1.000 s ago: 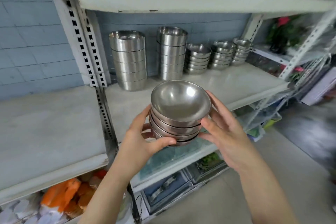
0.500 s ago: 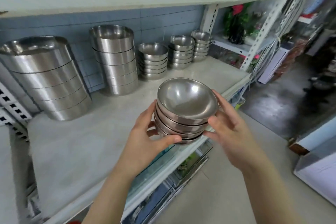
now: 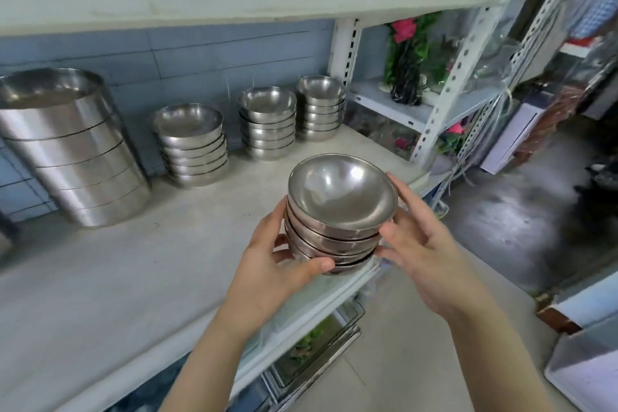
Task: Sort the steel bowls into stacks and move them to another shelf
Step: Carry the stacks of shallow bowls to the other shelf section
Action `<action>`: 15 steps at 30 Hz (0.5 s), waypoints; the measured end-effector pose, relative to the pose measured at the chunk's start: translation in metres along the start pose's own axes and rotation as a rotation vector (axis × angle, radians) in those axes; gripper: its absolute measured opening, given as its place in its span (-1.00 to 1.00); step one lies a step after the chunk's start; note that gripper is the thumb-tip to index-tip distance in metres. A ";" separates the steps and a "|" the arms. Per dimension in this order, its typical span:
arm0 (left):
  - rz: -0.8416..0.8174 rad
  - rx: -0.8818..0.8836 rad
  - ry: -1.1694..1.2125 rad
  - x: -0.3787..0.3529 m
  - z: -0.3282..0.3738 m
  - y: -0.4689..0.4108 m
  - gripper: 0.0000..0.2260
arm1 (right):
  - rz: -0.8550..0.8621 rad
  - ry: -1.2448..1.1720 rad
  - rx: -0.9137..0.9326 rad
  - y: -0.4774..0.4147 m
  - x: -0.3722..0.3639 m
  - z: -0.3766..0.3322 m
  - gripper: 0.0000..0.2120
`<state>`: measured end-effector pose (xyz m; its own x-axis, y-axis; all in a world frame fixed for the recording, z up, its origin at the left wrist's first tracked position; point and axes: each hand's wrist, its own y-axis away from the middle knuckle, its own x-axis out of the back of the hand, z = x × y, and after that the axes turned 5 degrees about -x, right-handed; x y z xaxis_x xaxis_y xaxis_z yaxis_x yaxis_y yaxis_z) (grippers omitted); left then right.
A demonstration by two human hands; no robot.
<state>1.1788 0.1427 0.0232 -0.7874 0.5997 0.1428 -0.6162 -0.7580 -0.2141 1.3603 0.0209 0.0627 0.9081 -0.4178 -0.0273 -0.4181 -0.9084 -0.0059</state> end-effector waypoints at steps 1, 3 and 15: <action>0.011 0.006 -0.001 -0.016 -0.001 -0.010 -0.14 | -0.020 0.009 0.003 -0.008 0.019 -0.002 -0.14; 0.031 0.014 -0.025 -0.045 -0.002 -0.028 -0.12 | -0.051 0.015 -0.003 -0.025 0.053 -0.004 -0.14; 0.190 0.091 -0.117 -0.113 -0.013 -0.132 -0.31 | -0.241 0.140 -0.059 -0.158 0.139 -0.001 -0.42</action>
<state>1.3493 0.1783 0.0226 -0.8829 0.4148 0.2201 -0.4522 -0.8774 -0.1602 1.5523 0.1068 0.0606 0.9770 -0.1846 0.1066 -0.1919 -0.9794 0.0629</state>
